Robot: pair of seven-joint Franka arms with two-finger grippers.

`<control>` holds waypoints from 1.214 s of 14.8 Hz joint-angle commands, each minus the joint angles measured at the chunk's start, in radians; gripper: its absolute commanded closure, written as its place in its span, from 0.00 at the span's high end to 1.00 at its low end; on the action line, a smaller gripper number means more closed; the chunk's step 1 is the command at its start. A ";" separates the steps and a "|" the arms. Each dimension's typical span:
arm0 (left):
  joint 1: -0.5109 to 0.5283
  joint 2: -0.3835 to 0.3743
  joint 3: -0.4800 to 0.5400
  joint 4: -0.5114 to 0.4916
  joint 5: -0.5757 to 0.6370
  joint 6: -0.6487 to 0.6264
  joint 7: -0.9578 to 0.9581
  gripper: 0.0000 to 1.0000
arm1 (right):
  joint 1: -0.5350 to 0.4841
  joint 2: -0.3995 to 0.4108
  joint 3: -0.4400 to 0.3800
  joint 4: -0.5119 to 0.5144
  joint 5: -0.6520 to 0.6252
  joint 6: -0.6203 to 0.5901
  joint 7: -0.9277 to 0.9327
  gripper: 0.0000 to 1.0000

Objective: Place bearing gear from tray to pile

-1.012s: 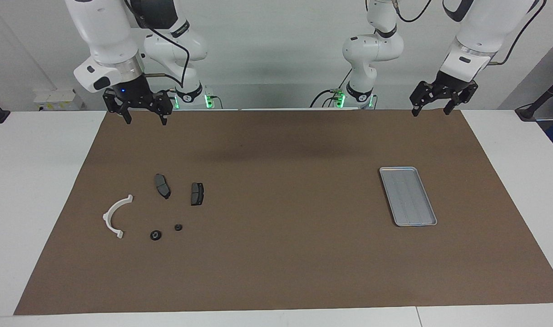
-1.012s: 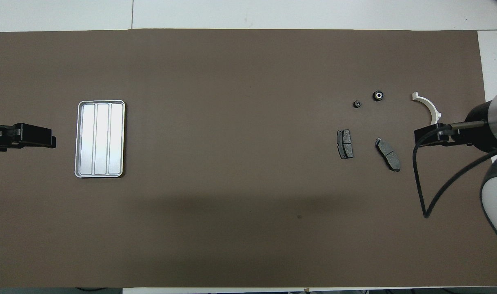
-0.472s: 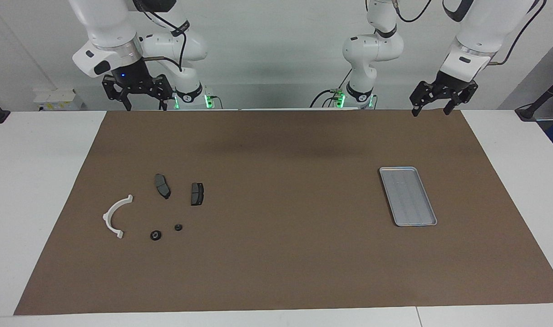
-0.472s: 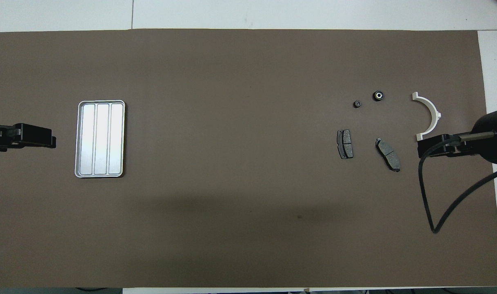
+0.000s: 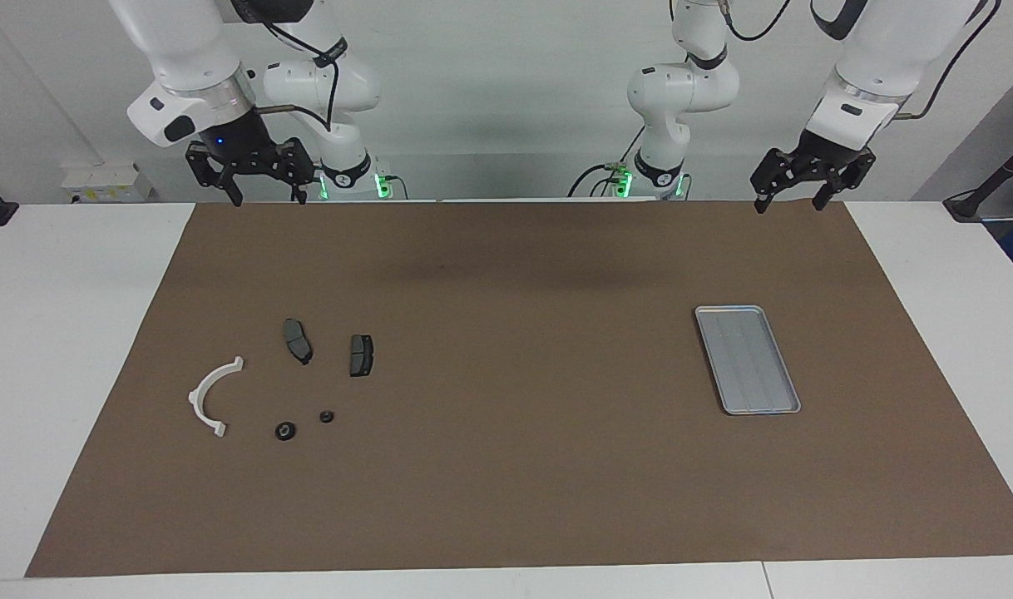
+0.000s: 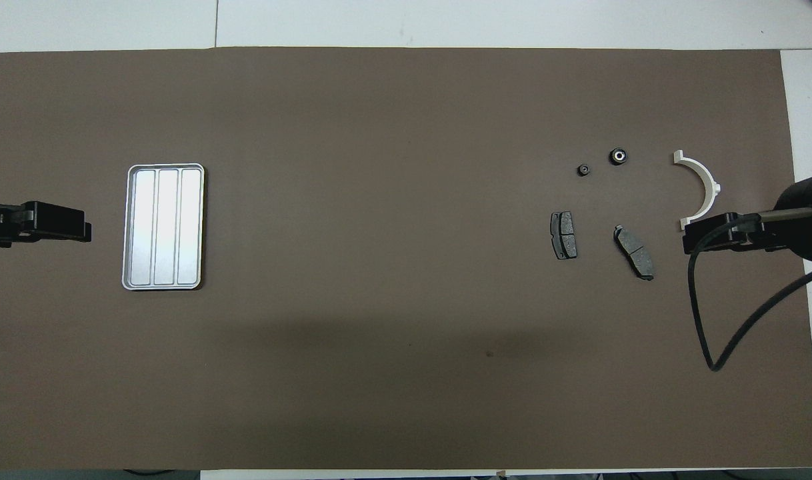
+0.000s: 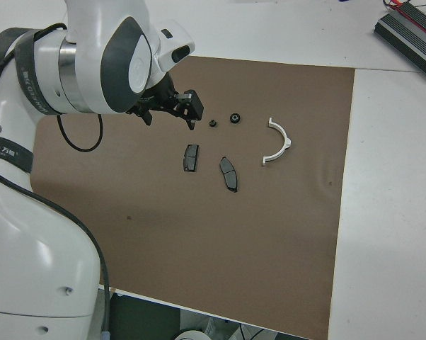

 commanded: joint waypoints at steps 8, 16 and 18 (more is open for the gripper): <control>-0.003 -0.007 0.002 0.005 -0.011 -0.016 0.004 1.00 | -0.011 0.016 -0.007 0.030 0.021 -0.009 -0.027 1.00; -0.003 -0.007 0.002 0.005 -0.011 -0.016 0.004 1.00 | -0.009 0.015 -0.004 0.030 -0.011 0.049 -0.025 1.00; -0.003 -0.007 0.002 0.005 -0.011 -0.016 0.005 1.00 | -0.009 0.015 -0.002 0.027 -0.017 0.049 -0.024 1.00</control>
